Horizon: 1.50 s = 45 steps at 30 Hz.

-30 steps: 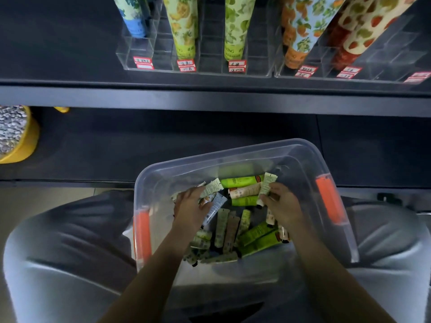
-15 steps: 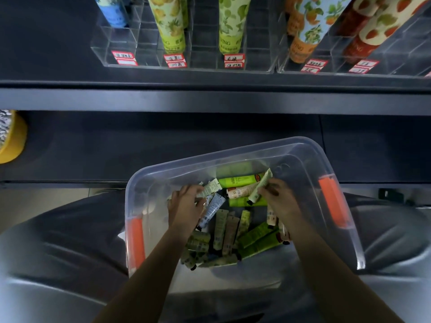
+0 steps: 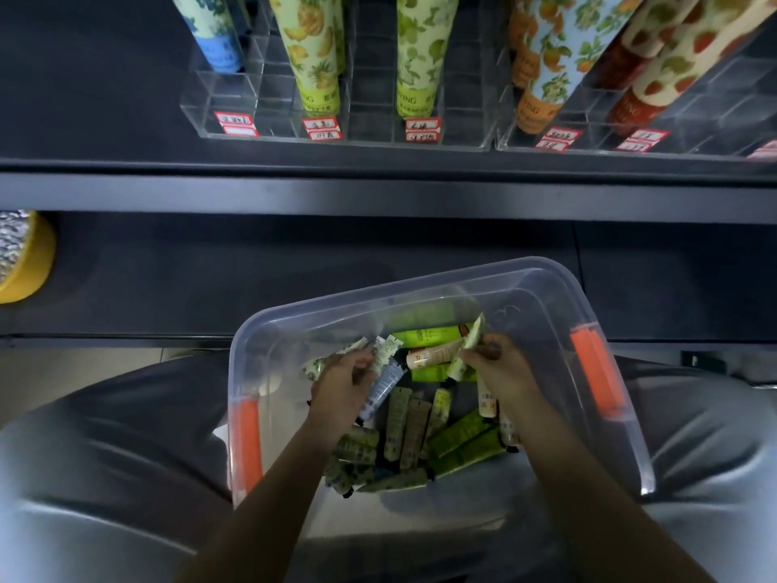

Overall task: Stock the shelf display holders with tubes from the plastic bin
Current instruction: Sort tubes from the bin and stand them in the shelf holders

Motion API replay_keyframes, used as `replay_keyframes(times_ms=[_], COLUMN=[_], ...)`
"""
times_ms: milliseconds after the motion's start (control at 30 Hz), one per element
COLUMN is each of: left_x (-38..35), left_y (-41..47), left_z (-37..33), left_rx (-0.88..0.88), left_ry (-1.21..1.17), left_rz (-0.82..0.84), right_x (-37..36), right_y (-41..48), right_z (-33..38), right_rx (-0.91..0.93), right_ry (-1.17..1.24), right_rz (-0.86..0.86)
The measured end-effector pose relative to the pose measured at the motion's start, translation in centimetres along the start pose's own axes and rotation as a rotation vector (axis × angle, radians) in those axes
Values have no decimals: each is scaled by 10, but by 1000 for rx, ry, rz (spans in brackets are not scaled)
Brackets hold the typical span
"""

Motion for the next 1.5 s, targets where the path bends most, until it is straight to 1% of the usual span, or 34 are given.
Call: replay_keyframes(times_ms=[100, 200, 300, 400, 533, 667, 1000, 1067, 1200, 1333, 1500], left_x=[-3, -2, 2, 11, 27, 41, 77, 87, 110, 131, 152], left_y=[-21, -44, -58, -70, -87, -103, -130, -133, -141, -144, -142], left_z=[-9, -22, -36, -58, -88, -105, -148, -160, -188, -208, -226], left_rx=[122, 221, 245, 192, 51, -33, -200, -244, -390, -473, -528], left_ry=[-478, -806, -1026, -1127, -1171, -1195, -1084, -1055, -961, -907, -866], left_rz=[-25, -57, -80, -79, -42, -64, -104, -114, -109, -136, -181], right_x=[1, -2, -4, -10, -10, -3, 23, 28, 38, 47, 52], right_y=[-18, -38, -63, -89, -119, -150, -208, -222, -250, -268, -281], right_z=[-1, -3, 2, 7, 14, 23, 49, 59, 77, 91, 112], right_rx=[-20, -57, -7, 47, 105, 210, 366, 441, 581, 643, 706], right_ry=[173, 429, 516, 533, 560, 561, 587, 544, 480, 441, 388], right_rz=[75, 240, 348, 419, 445, 448, 414, 416, 401, 370, 349])
Point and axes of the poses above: each hand's wrist, its own y-axis towards the middle knuckle, its own x-axis out of the back of the hand, z = x × y, the point moved 8 cm from there along y, towards the middle knuckle, and after that the axes turned 14 degrees about -x, right-handed, at the moved point
